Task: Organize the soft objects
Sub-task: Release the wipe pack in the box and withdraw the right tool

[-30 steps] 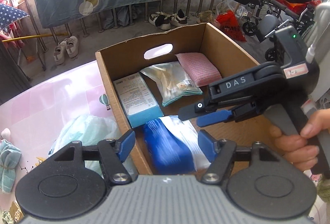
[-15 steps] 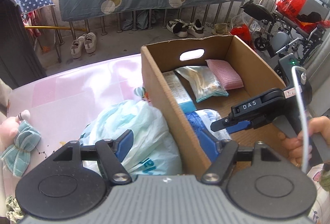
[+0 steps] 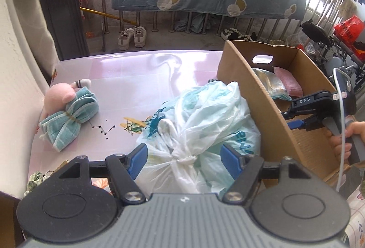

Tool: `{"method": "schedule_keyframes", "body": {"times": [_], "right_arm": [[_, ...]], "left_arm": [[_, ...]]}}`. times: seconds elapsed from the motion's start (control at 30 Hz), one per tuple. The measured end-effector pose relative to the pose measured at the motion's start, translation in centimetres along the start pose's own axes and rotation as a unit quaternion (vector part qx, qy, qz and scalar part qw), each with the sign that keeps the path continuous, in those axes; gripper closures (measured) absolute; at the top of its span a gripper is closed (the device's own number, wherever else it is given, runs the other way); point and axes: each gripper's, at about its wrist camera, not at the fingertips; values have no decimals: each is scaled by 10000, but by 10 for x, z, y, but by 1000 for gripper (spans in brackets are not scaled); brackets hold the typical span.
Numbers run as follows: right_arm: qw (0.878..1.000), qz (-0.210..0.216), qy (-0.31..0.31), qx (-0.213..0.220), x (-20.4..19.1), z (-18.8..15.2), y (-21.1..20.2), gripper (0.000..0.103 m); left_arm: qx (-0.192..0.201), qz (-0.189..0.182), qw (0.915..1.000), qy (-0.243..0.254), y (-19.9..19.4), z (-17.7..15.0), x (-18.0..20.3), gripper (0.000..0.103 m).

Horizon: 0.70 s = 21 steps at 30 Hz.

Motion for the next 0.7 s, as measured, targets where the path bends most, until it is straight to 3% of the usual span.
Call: {"method": "schedule_keyframes", "body": {"times": [0.13,0.33,0.53,0.7], "right_arm": [[9999,-90,5,140,-3,-5,-2,58],[9988,202,366,249,6,-8,-19,53],[9968,213,312,708,0,-8,-64,45],[9930,549,142,1034,-27,-9,-99,45]], "left_arm": [[160,145,9997,-128,-13,-7,-21,31],[487,484,9973,-252,-36,-17,-54,30],[839,952,9917,-208,-55,-28,-84,29],[1101,1176,9868,-148,-70,-40,-101,29]]}}
Point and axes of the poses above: each gripper's, at about its wrist camera, not at the fingertips, and y roughly the way its jaws point, x to its right, z to its top, and after that the axes turned 14 degrees about -y, right-handed
